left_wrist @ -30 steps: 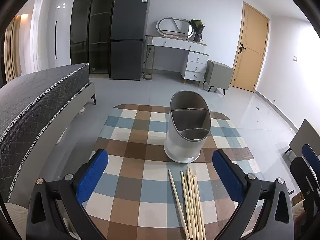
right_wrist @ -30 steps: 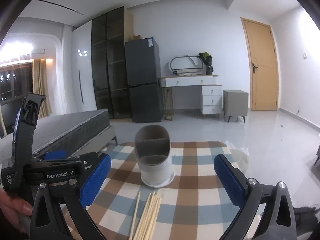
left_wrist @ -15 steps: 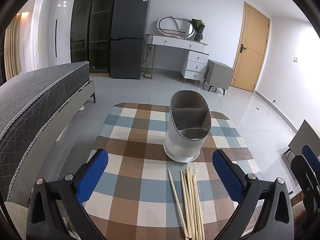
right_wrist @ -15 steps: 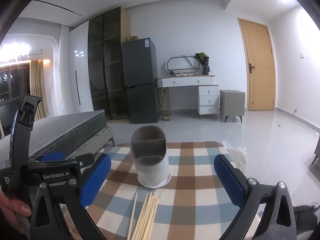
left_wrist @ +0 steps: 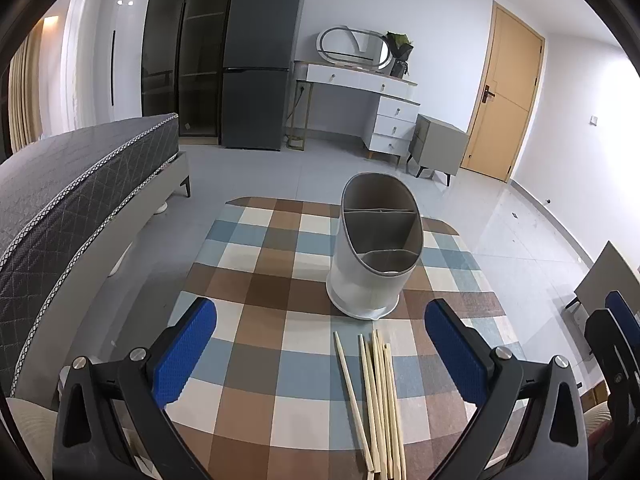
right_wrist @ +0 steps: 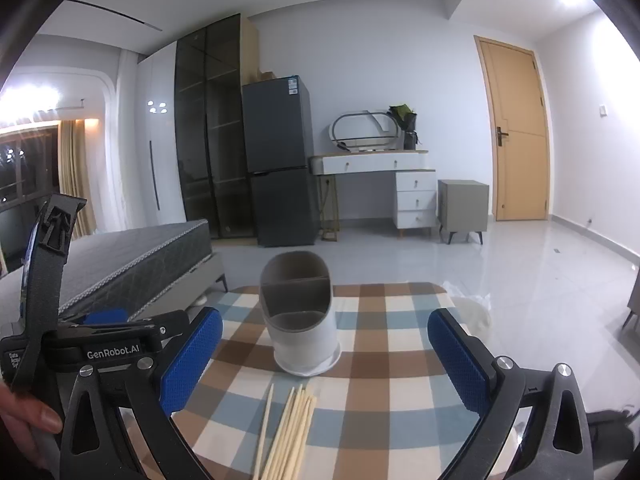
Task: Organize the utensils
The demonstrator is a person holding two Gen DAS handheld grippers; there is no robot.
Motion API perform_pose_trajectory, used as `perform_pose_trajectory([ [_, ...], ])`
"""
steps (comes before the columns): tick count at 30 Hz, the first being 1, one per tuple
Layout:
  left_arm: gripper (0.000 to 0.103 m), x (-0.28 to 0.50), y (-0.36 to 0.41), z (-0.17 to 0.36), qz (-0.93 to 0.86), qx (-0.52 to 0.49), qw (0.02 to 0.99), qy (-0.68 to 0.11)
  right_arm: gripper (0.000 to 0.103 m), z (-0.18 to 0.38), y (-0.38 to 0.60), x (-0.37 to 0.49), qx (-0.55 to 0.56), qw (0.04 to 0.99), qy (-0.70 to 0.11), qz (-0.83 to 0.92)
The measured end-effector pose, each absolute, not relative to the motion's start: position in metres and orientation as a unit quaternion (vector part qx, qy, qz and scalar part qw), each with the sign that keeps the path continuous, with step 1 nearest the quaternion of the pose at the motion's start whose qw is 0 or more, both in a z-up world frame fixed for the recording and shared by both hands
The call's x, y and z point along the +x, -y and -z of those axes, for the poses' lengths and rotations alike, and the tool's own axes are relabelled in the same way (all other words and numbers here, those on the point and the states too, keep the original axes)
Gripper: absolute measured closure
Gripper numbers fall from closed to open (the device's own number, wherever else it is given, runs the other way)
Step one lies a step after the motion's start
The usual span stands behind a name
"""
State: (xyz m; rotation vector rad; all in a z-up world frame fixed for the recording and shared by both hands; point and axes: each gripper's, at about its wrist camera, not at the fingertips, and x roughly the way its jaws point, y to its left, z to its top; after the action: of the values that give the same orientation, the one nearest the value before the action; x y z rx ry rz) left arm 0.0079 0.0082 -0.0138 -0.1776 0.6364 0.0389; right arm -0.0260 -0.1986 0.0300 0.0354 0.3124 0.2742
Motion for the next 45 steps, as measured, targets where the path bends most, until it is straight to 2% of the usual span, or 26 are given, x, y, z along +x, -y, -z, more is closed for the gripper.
perform_pose_trajectory([
  [25,0.002,0.017,-0.010,0.022,-0.018,-0.092,0.938,-0.333,0.000,-0.020,0.195,-0.013,0.018,0.975,-0.178,-0.129],
  [30,0.002,0.035,-0.017,0.042,-0.026,-0.109,0.920,-0.376,0.000,-0.008,0.191,0.005,0.016,0.971,-0.204,-0.123],
  [37,0.002,0.076,-0.025,0.104,-0.021,-0.135,0.860,-0.491,0.000,0.008,0.194,0.035,0.045,0.960,-0.244,-0.128],
  [45,0.003,0.107,-0.004,0.142,-0.005,-0.113,0.818,-0.564,0.000,0.027,0.212,0.066,0.096,0.942,-0.301,-0.117],
])
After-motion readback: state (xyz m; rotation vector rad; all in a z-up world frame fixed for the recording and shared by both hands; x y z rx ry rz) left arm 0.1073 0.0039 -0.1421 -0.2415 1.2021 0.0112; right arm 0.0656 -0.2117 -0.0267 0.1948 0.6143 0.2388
